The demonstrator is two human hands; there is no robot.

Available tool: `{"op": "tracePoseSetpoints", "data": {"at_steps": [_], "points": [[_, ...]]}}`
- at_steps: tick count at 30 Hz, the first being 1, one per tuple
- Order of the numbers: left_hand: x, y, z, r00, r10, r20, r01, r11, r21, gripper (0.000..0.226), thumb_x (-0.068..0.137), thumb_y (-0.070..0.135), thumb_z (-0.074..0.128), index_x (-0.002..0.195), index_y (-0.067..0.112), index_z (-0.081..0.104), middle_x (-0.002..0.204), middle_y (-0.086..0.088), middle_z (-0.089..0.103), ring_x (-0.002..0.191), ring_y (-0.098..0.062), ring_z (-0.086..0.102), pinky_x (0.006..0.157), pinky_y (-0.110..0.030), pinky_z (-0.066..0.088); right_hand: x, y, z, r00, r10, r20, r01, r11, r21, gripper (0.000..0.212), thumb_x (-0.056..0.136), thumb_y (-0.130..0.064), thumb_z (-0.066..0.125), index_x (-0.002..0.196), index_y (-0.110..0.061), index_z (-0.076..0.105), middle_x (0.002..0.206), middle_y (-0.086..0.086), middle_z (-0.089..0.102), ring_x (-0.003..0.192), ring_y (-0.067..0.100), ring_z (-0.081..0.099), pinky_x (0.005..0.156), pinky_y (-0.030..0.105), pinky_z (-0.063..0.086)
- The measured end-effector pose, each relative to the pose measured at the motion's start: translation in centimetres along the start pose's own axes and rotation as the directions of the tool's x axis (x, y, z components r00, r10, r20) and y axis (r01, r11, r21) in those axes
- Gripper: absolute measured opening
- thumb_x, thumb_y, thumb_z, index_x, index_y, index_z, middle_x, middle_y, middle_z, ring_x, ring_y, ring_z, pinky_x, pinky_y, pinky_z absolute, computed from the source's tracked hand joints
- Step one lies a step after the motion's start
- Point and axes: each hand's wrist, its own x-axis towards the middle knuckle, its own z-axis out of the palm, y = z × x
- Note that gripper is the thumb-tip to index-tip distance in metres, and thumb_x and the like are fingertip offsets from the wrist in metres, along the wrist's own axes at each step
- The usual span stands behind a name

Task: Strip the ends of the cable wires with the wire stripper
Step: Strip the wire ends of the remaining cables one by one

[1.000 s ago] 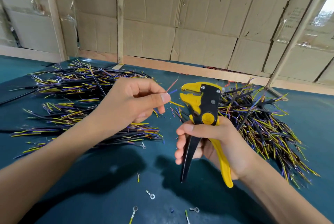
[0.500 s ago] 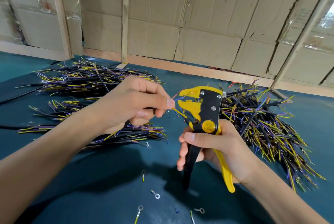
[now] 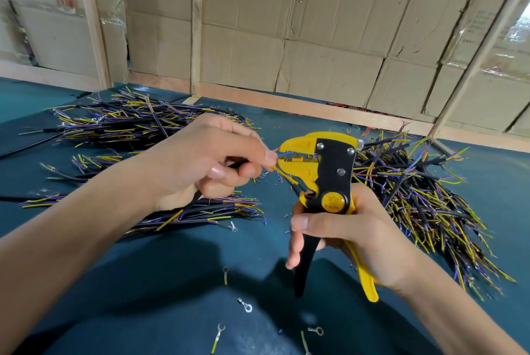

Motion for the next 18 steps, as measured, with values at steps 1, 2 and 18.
{"op": "tracePoseSetpoints", "data": {"at_steps": [1,2,18], "points": [[0.0,0.0,0.0,1.000,0.000,0.004,0.000,1.000,-0.003,0.019,0.074,0.015,0.070,0.059,0.008,0.059,0.053,-0.003,0.041,0.034,-0.006,0.019,0.041,-0.008,0.017,0.0,0.0,-0.1,1.000,0.003,-0.001,-0.004,1.000,-0.005,0.011,0.082,-0.004,0.069,0.071,-0.005,0.068,0.067,0.027,0.064,0.060,0.039,0.068,0.056,0.023,0.051],[0.1,0.0,0.1,1.000,0.000,0.010,0.000,1.000,-0.004,0.020,0.074,0.015,0.070,0.058,0.009,0.059,0.053,-0.002,0.042,0.034,-0.006,0.019,0.041,-0.008,0.017,0.1,0.0,-0.2,1.000,0.008,0.003,-0.008,1.000,-0.013,0.011,0.081,-0.005,0.069,0.070,-0.006,0.068,0.066,0.027,0.065,0.058,0.039,0.068,0.057,0.025,0.051],[0.1,-0.3,-0.4,0.998,0.067,0.002,-0.067,0.997,-0.035,0.014,0.076,0.015,0.071,0.068,0.006,0.064,0.054,-0.005,0.048,0.034,-0.005,0.023,0.041,-0.011,0.016,0.4,-0.1,1.5,0.998,0.057,0.020,-0.060,0.944,0.325,0.016,0.050,-0.009,0.067,0.058,0.000,0.057,0.051,0.018,0.050,0.040,0.030,0.050,0.046,0.037,0.050]]}}
